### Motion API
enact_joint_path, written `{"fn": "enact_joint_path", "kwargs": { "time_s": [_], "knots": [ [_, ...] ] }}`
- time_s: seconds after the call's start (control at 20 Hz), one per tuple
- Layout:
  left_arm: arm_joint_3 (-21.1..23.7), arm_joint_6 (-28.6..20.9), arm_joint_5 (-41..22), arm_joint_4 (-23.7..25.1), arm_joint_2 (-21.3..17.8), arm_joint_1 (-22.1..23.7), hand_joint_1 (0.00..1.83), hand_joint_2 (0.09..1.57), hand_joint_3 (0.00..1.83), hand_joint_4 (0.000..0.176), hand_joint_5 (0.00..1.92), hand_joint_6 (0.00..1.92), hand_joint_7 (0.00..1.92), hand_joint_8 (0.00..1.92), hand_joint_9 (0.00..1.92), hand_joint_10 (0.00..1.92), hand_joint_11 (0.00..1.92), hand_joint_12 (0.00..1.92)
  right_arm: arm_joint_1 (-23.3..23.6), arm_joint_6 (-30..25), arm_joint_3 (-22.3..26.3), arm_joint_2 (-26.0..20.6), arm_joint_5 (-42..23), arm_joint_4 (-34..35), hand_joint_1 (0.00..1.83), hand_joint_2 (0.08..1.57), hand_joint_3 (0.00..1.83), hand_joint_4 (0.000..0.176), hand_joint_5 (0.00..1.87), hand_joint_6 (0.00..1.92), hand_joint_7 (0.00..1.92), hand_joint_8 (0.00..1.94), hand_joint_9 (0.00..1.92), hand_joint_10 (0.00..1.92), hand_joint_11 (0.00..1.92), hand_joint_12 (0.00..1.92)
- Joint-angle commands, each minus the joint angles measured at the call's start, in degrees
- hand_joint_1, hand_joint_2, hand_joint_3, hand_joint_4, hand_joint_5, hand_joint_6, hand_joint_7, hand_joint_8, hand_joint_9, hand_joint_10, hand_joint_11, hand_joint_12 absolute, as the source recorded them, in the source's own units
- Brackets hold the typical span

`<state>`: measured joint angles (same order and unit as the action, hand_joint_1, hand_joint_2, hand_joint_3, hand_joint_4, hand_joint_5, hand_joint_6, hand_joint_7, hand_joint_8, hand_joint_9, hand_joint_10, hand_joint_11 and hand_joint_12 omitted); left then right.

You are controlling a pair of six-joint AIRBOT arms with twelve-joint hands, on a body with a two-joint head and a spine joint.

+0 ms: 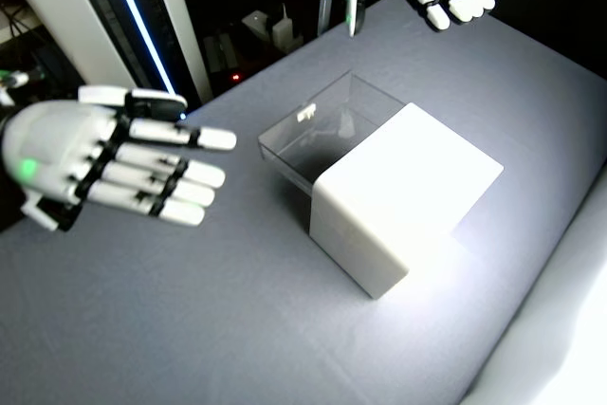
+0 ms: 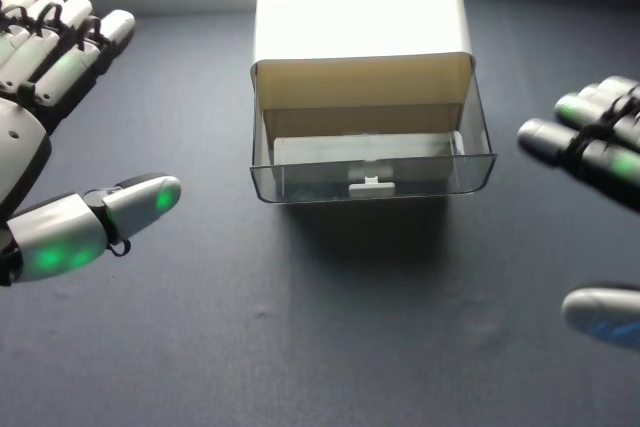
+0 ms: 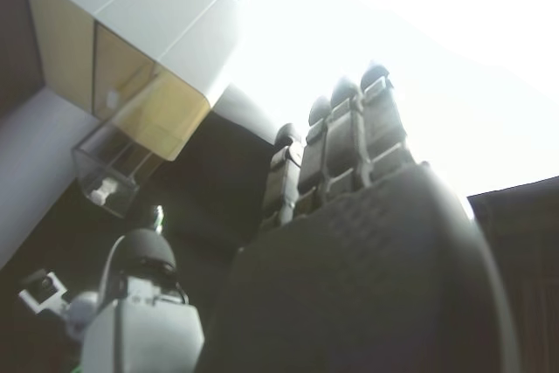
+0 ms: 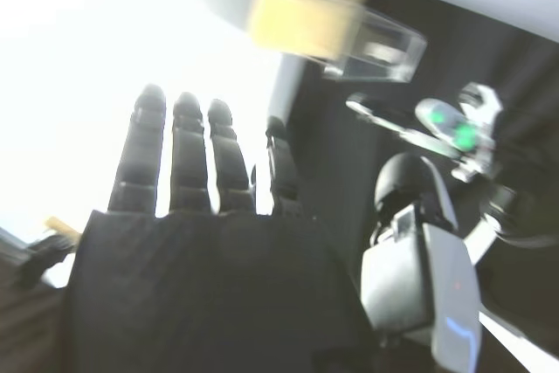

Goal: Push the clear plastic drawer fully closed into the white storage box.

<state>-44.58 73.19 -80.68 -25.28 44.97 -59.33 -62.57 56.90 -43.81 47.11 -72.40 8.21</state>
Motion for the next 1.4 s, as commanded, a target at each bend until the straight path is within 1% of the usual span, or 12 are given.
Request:
{"fn": "enact_joint_path", "kwargs": {
  "time_s": [0.0, 0.25, 0.35, 0.4, 0.45, 0.6, 0.65, 0.85, 0.95, 1.0, 1.15, 1.35],
  "knots": [
    [-0.2, -0.2, -7.2, 0.9, -0.4, 0.2, 0.0, 1.05, 0.01, 0.116, 0.0, 0.0, 0.0, 0.0, 0.0, 0.0, 0.0, 0.0, -0.1, -1.3, 0.1, 0.1, -6.1, -0.6, 0.0, 1.1, 0.0, 0.176, 0.0, 0.0, 0.0, 0.0, 0.0, 0.0, 0.0, 0.0],
    [-0.2, -0.2, -7.3, 0.3, -0.4, -0.1, 0.0, 1.08, 0.02, 0.099, 0.0, 0.0, 0.0, 0.0, 0.0, 0.0, 0.0, 0.0, -1.2, -3.5, 1.1, 0.3, -1.8, -4.7, 0.0, 1.16, 0.03, 0.159, 0.04, 0.01, 0.0, 0.0, 0.0, 0.0, 0.0, 0.0],
    [-0.2, -0.2, -7.3, 0.2, -0.4, -0.1, 0.0, 1.08, 0.02, 0.114, 0.0, 0.0, 0.0, 0.0, 0.0, 0.0, 0.0, 0.0, -1.3, -4.6, 1.6, 0.9, -0.8, -6.8, 0.0, 1.16, 0.0, 0.17, 0.07, 0.0, 0.0, 0.0, 0.0, 0.0, 0.0, 0.0],
    [-0.2, -0.2, -7.3, 0.2, -0.4, -0.1, 0.0, 1.08, 0.02, 0.117, 0.0, 0.0, 0.0, 0.0, 0.0, 0.0, 0.0, 0.0, -1.3, -4.8, 1.7, 1.3, 0.0, -7.7, 0.0, 1.16, 0.0, 0.145, 0.1, 0.02, 0.0, 0.0, 0.0, 0.0, 0.0, 0.0],
    [-0.2, -0.2, -7.3, 0.2, -0.4, -0.1, 0.0, 1.08, 0.02, 0.118, 0.0, 0.0, 0.0, 0.0, 0.0, 0.0, 0.0, 0.0, -1.3, -5.0, 1.7, 1.5, 0.4, -8.2, 0.0, 1.17, 0.0, 0.144, 0.12, 0.02, 0.0, 0.0, 0.0, 0.0, 0.0, 0.0],
    [-0.4, -0.2, -7.1, 0.1, -0.1, 0.0, 0.0, 1.08, 0.02, 0.149, 0.0, 0.0, 0.0, 0.0, 0.0, 0.0, 0.0, 0.0, -0.9, -5.7, 1.4, 2.4, 2.2, -9.8, 0.0, 1.18, 0.01, 0.153, 0.13, 0.02, 0.0, 0.0, 0.0, 0.0, 0.0, 0.0],
    [-0.5, -0.2, -7.0, 0.1, 0.0, 0.0, 0.0, 1.1, 0.02, 0.161, 0.0, 0.0, 0.0, 0.0, 0.0, 0.0, 0.0, 0.0, -0.2, -6.0, 1.2, 2.7, 3.4, -11.0, 0.0, 1.16, 0.0, 0.171, 0.11, 0.01, 0.0, 0.0, 0.0, 0.0, 0.0, 0.0],
    [-0.6, -0.3, -6.9, 0.0, 0.1, 0.0, 0.0, 1.12, 0.03, 0.165, 0.0, 0.0, 0.0, 0.0, 0.0, 0.0, 0.0, 0.0, 5.0, -7.9, -1.2, 5.2, 9.5, -16.0, 0.0, 1.16, 0.0, 0.176, 0.08, 0.0, 0.0, 0.0, 0.0, 0.0, 0.0, 0.0],
    [-0.7, -0.3, -6.7, 0.0, 0.2, -0.1, 0.0, 1.11, 0.03, 0.175, 0.0, 0.0, 0.0, 0.0, 0.0, 0.0, 0.0, 0.0, 7.5, -9.2, -2.9, 6.7, 12.1, -18.2, 0.0, 1.18, 0.01, 0.149, 0.04, 0.0, 0.0, 0.0, 0.0, 0.0, 0.0, 0.0],
    [-0.7, -0.3, -6.7, 0.1, 0.2, -0.1, 0.0, 1.11, 0.03, 0.161, 0.0, 0.0, 0.0, 0.0, 0.0, 0.0, 0.0, 0.0, 8.6, -9.2, -3.4, 7.3, 13.2, -18.9, 0.0, 1.17, 0.0, 0.115, 0.03, 0.01, 0.0, 0.0, 0.0, 0.0, 0.0, 0.0],
    [-0.8, -0.4, -6.5, 0.1, 0.4, -0.1, 0.0, 1.1, 0.02, 0.174, 0.0, 0.0, 0.0, 0.0, 0.0, 0.0, 0.0, 0.0, 10.6, -9.2, -4.9, 9.1, 15.2, -19.9, 0.0, 1.17, 0.0, 0.111, 0.08, 0.03, 0.0, 0.0, 0.0, 0.0, 0.0, 0.0],
    [-0.9, -0.6, -6.1, 0.1, 0.6, -0.1, 0.0, 1.1, 0.01, 0.127, 0.0, 0.0, 0.0, 0.0, 0.0, 0.0, 0.0, 0.0, 13.7, -9.2, -6.4, 11.2, 18.5, -22.3, 0.0, 1.18, 0.0, 0.057, 0.18, 0.02, 0.0, 0.0, 0.0, 0.0, 0.0, 0.0]
  ]
}}
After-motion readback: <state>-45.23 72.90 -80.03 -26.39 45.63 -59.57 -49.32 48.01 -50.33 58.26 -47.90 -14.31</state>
